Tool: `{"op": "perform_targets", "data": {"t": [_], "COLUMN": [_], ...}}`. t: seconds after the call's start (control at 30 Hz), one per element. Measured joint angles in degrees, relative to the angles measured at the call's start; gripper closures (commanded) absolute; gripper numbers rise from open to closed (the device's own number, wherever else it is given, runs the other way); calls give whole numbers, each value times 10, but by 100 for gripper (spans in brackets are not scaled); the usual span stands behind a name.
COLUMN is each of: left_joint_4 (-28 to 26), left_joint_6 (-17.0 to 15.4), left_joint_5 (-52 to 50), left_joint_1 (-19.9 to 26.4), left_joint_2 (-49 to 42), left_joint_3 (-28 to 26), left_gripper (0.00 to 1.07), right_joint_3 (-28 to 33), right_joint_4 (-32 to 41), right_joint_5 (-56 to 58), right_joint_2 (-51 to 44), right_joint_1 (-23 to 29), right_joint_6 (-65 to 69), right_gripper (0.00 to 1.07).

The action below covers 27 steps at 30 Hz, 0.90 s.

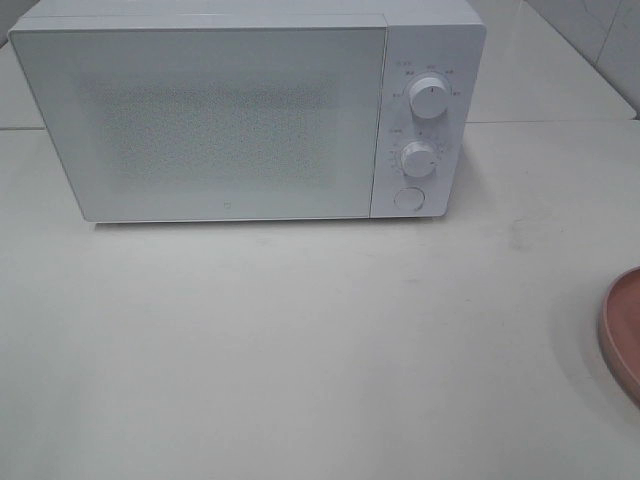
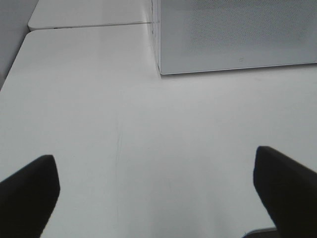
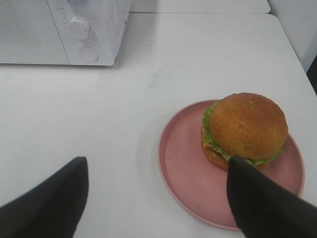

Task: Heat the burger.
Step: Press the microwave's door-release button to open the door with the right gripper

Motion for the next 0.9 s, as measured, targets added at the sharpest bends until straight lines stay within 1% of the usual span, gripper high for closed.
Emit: {"op": "perform_targets", "data": {"t": [0.7,0.9], "left_joint_4": [0,0], "left_joint_6": [0,0], "left_joint_5": [0,0], "left_joint_1": [0,0], "left_joint_2": [0,0], "left_joint_3": [0,0], "left_gripper": [7,7], "right_joint_3": [-1,-16], "right_joint_4": [2,7], "right_joint_5": [0,-22], "right_joint_2": [0,28], "right_joint_1": [0,0], "right_joint_6": [1,8], "right_gripper": [32,32]}}
